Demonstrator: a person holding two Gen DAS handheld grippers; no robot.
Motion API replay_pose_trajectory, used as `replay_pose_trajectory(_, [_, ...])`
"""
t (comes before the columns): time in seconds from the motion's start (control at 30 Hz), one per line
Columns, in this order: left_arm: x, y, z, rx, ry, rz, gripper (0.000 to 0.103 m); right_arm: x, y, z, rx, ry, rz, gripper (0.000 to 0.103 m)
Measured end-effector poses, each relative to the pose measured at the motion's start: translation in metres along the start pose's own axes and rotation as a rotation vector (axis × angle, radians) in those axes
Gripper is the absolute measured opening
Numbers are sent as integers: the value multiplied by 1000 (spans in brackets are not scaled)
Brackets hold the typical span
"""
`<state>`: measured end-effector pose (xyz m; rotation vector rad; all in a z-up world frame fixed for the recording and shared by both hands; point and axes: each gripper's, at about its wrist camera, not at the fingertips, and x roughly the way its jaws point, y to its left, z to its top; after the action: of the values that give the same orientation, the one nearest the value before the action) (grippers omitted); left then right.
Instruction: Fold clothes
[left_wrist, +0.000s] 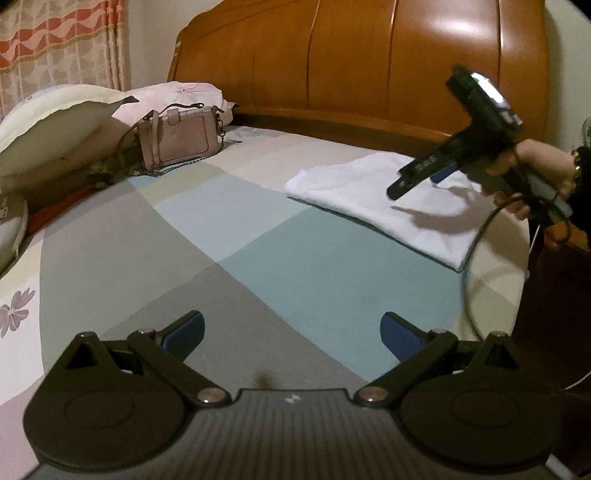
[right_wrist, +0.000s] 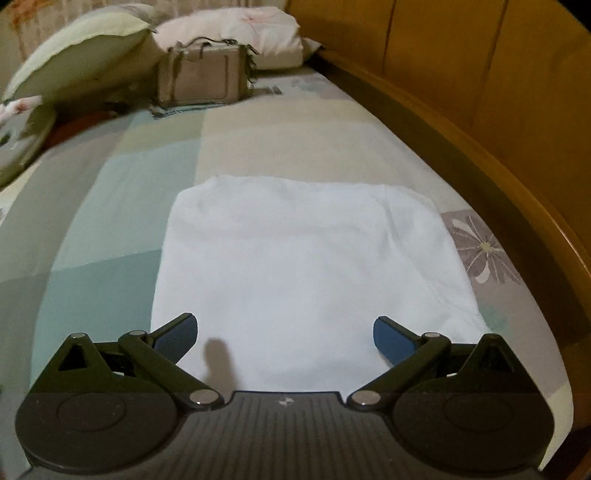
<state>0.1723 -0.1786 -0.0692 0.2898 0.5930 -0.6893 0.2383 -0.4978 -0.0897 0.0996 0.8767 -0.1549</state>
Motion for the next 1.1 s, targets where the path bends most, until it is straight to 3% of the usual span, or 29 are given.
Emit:
replay_pose_trajectory(0.33, [-14,14,0,-71,-22,14,102,-10,48,-5,-88,78,73,103])
replay_pose_trajectory(0.5, [-25,22,4,-74,-50,84,102,-16,73,-7,-133,115,110,103])
replay_pose_trajectory(0.63, [-32,37,12,-108,-71,134,102,-28,94,-2,-191,78,132,103])
replay_pose_trajectory(0.87, [-43,62,14,-200,-65,213,102,-17,94,4,-124,86,107,103])
replay_pose_trajectory(0.97, [-50,66,9,-200,-54,224,102,-3,88,-2,-45,164,157,103])
replay_pose_trajectory(1.1, [-57,68,5,-189,-47,236,102,-22,88,-7,-44,142,161,103])
